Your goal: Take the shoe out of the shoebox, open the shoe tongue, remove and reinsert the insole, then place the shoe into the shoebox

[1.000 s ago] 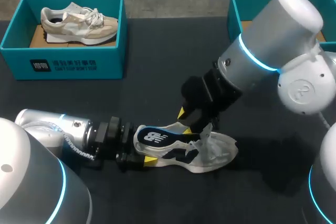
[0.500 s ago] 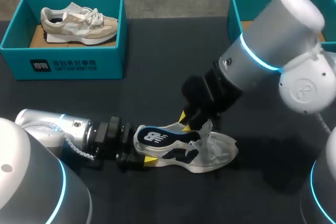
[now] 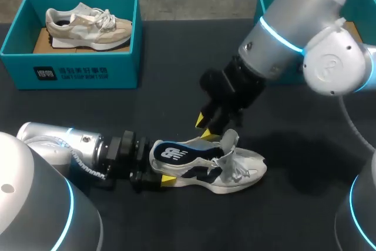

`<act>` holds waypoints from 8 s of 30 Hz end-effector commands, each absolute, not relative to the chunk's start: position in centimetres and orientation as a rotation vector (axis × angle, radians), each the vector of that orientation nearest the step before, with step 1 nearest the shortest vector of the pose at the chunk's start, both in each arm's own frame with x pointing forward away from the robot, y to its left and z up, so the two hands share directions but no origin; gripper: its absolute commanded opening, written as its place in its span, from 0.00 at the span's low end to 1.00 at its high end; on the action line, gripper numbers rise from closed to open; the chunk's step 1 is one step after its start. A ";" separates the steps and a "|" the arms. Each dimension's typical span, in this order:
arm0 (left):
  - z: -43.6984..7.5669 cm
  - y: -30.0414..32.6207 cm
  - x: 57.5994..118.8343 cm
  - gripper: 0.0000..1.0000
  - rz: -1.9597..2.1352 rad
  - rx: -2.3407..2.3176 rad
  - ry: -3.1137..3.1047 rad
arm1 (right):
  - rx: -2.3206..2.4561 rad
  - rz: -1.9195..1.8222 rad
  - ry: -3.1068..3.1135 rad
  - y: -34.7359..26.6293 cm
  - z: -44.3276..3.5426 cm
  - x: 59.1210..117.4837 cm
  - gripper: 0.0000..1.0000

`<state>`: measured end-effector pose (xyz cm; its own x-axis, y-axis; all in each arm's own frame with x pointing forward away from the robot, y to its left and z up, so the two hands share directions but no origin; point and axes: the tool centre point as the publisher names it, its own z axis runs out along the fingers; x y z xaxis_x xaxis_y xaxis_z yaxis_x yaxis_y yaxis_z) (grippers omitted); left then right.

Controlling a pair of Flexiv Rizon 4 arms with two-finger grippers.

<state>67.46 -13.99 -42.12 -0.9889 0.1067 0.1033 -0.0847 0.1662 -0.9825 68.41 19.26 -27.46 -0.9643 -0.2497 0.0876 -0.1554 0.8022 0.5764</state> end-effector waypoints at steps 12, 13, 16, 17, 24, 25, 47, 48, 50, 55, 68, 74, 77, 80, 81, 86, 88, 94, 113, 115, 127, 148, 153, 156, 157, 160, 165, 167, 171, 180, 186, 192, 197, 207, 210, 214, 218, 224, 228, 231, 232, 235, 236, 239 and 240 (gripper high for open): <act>-42.3 -14.1 67.6 0.00 1.937 -0.022 -2.282 | 0.281 -0.776 -2.811 22.8 -30.6 69.3 0.29; -42.3 -14.1 67.6 0.00 1.937 -0.022 -2.282 | 0.280 -0.775 -2.809 22.9 -30.6 69.3 0.27; -42.3 -14.1 67.6 0.00 1.937 -0.022 -2.282 | 0.276 -0.781 -2.799 22.8 -31.0 69.6 0.24; -42.3 -14.1 67.6 0.00 1.937 -0.022 -2.282 | 0.272 -0.786 -2.795 22.8 -31.2 69.6 0.23; -42.3 -14.1 67.6 0.00 1.937 -0.022 -2.282 | 0.257 -0.809 -2.777 22.7 -31.9 69.4 0.10; -42.3 -14.1 67.6 0.00 1.937 -0.022 -2.282 | 0.253 -0.810 -2.779 22.6 -31.8 69.2 0.02; -42.3 -14.1 67.6 0.00 1.937 -0.022 -2.282 | 0.229 -0.793 -2.832 20.4 -27.0 68.6 0.00; -42.3 -14.1 67.6 0.00 1.937 -0.022 -2.282 | 0.222 -0.790 -2.837 20.3 -26.8 68.6 0.00; -42.3 -14.1 67.6 0.00 1.937 -0.022 -2.282 | 0.213 -0.782 -2.845 20.0 -26.3 68.6 0.00; -42.3 -14.1 67.6 0.00 1.937 -0.022 -2.282 | 0.181 -0.766 -2.873 19.4 -25.3 68.5 0.00; -42.3 -14.1 67.6 0.00 1.937 -0.022 -2.282 | 0.254 -0.751 -2.831 21.2 -26.2 68.4 0.34; -42.3 -14.1 67.6 0.00 1.937 -0.022 -2.282 | 0.203 -0.741 -2.828 22.2 -27.5 68.3 0.31; -42.3 -14.1 67.6 0.00 1.937 -0.022 -2.282 | 0.189 -0.742 -2.827 22.5 -27.9 68.2 0.31; -42.3 -14.1 67.6 0.00 1.937 -0.022 -2.282 | 0.177 -0.753 -2.829 22.6 -28.3 68.0 0.33; -42.3 -14.1 67.6 0.00 1.937 -0.022 -2.282 | 0.176 -0.757 -2.830 22.6 -28.4 67.9 0.34; -42.3 -14.1 67.6 0.00 1.937 -0.022 -2.282 | 0.174 -0.776 -2.822 23.0 -29.3 67.6 0.36; -42.3 -14.1 67.6 0.00 1.937 -0.022 -2.282 | 0.174 -0.788 -2.817 23.1 -29.7 67.6 0.36; -42.3 -14.1 67.6 0.00 1.937 -0.022 -2.282 | 0.130 -0.795 -2.806 23.5 -31.5 68.2 0.38; -42.3 -14.1 67.6 0.00 1.937 -0.022 -2.282 | 0.035 -0.777 -2.797 24.0 -33.4 68.0 0.41; -42.3 -14.1 67.6 0.00 1.937 -0.022 -2.282 | 0.023 -0.775 -2.796 24.1 -33.5 67.9 0.41; -42.3 -14.1 67.6 0.00 1.937 -0.022 -2.282 | 0.000 -0.756 -2.827 24.5 -32.6 67.0 0.37; -42.3 -14.1 67.6 0.00 1.937 -0.022 -2.282 | -0.058 -0.813 -2.797 23.4 -34.8 67.0 0.34; -42.3 -14.1 67.6 0.00 1.937 -0.022 -2.282 | -0.081 -0.825 -2.792 23.1 -35.1 66.7 0.31; -42.3 -14.1 67.6 0.00 1.937 -0.022 -2.282 | -0.089 -0.831 -2.785 22.9 -35.3 66.7 0.31; -42.3 -14.1 67.6 0.00 1.937 -0.022 -2.282 | -0.091 -0.836 -2.781 22.9 -35.4 66.7 0.31; -42.3 -14.1 67.6 0.00 1.937 -0.022 -2.282 | -0.091 -0.840 -2.778 22.9 -35.5 66.8 0.28; -42.3 -14.1 67.6 0.00 1.937 -0.022 -2.282 | -0.083 -0.838 -2.780 22.9 -35.3 67.0 0.18; -42.3 -14.1 67.6 0.00 1.937 -0.022 -2.282 | -0.081 -0.835 -2.780 23.0 -35.2 67.1 0.00; -42.3 -14.1 67.6 0.00 1.937 -0.022 -2.282 | -0.073 -0.831 -2.781 23.1 -34.9 67.2 0.00; -42.3 -14.1 67.6 0.00 1.937 -0.022 -2.282 | 0.030 -0.856 -2.803 23.4 -32.5 68.0 0.00; -42.3 -14.1 67.6 0.00 1.937 -0.022 -2.282 | 0.132 -0.895 -2.811 24.4 -30.9 69.2 0.00; -42.3 -14.1 67.6 0.00 1.937 -0.022 -2.282 | 0.185 -0.900 -2.834 25.4 -28.9 70.2 0.00; -42.3 -14.1 67.6 0.00 1.937 -0.022 -2.282 | 0.185 -0.900 -2.834 25.4 -28.9 70.2 0.00; -42.3 -14.1 67.6 0.00 1.937 -0.022 -2.282 | 0.207 -0.968 -2.838 25.9 -28.8 70.1 0.00; -42.3 -14.1 67.6 0.00 1.937 -0.022 -2.282 | 0.232 -1.057 -2.840 27.2 -28.2 70.4 0.00; -42.3 -14.1 67.6 0.00 1.937 -0.022 -2.282 | 0.282 -1.132 -2.837 28.5 -26.7 71.1 0.00; -42.3 -14.1 67.6 0.00 1.937 -0.022 -2.282 | 0.270 -1.189 -2.833 28.8 -24.8 71.6 0.00; -42.3 -14.1 67.6 0.00 1.937 -0.022 -2.282 | 0.212 -1.272 -2.853 28.0 -21.2 71.8 0.00; -42.3 -14.1 67.6 0.00 1.937 -0.022 -2.282 | 0.193 -1.305 -2.865 27.8 -18.7 71.6 0.00; -42.3 -14.1 67.6 0.00 1.937 -0.022 -2.282 | 0.183 -1.469 -2.796 27.1 -17.0 71.4 0.00; -42.3 -14.1 67.6 0.00 1.937 -0.022 -2.282 | 0.183 -1.469 -2.796 27.1 -17.0 71.4 0.00; -42.3 -14.1 67.6 0.00 1.937 -0.022 -2.282 | 0.183 -1.469 -2.796 27.1 -17.0 71.4 0.00; -42.3 -14.1 67.6 0.00 1.937 -0.022 -2.282 | 0.183 -1.469 -2.796 27.1 -17.0 71.4 0.00; -42.3 -14.1 67.6 0.00 1.937 -0.022 -2.282 | 0.183 -1.469 -2.796 27.1 -17.0 71.4 0.00; -42.3 -14.1 67.6 0.00 1.937 -0.022 -2.282 | 0.183 -1.469 -2.796 27.1 -17.0 71.4 0.00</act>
<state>67.53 -14.01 -42.12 -0.9890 0.1058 0.1031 -0.0846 0.1663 -0.9824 71.63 27.43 -16.81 -0.9931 -0.0936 -0.0705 -0.1115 0.5696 0.8143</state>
